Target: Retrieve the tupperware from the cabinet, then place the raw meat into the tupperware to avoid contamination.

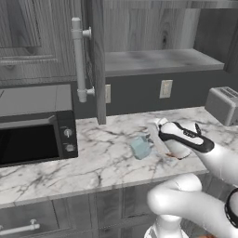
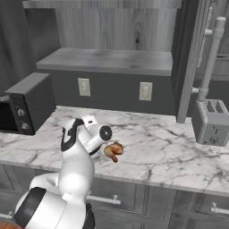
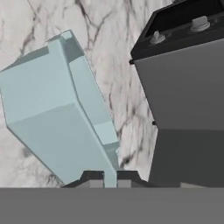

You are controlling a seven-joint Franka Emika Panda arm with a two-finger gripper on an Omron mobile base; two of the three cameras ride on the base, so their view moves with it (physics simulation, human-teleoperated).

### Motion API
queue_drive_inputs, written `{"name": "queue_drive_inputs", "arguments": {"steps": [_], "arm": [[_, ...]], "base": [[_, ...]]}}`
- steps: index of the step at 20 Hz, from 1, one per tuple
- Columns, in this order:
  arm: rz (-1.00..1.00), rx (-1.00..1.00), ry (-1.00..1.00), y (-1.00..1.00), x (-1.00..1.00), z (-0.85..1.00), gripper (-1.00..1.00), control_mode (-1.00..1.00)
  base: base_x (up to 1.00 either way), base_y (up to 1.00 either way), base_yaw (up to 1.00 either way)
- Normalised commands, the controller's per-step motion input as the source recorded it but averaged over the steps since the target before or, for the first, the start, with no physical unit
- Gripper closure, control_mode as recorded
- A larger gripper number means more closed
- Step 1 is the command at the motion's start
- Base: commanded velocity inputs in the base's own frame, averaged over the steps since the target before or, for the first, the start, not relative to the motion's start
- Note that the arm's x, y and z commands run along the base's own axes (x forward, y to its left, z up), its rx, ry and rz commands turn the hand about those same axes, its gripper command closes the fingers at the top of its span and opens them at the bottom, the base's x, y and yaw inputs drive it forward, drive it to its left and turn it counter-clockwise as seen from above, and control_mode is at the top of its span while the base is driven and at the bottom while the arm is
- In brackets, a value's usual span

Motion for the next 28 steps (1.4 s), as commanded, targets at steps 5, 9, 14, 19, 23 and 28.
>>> {"name": "queue_drive_inputs", "arguments": {"steps": [5, 9, 14, 19, 23, 28], "arm": [[-0.01, 0.00, -0.04, 0.31, 0.00, -0.29, -1.00, -1.00], [-0.02, 0.00, -0.05, 0.26, 0.00, -0.25, -1.00, -1.00], [-0.01, 0.00, -0.03, 0.15, 0.00, -0.11, -1.00, -1.00], [0.00, -0.02, 0.00, 0.02, -0.20, 0.11, -1.00, -1.00], [0.00, -0.07, 0.00, -0.05, -0.36, 0.30, -1.00, -1.00], [0.00, -0.11, 0.00, -0.18, -0.30, 0.29, -1.00, -1.00]], "base": [[0.00, 0.00, 0.00], [0.00, 0.00, 0.00], [0.00, 0.00, 0.00], [0.00, 0.00, 0.00], [0.00, 0.00, 0.00], [0.00, 0.00, 0.00]]}}
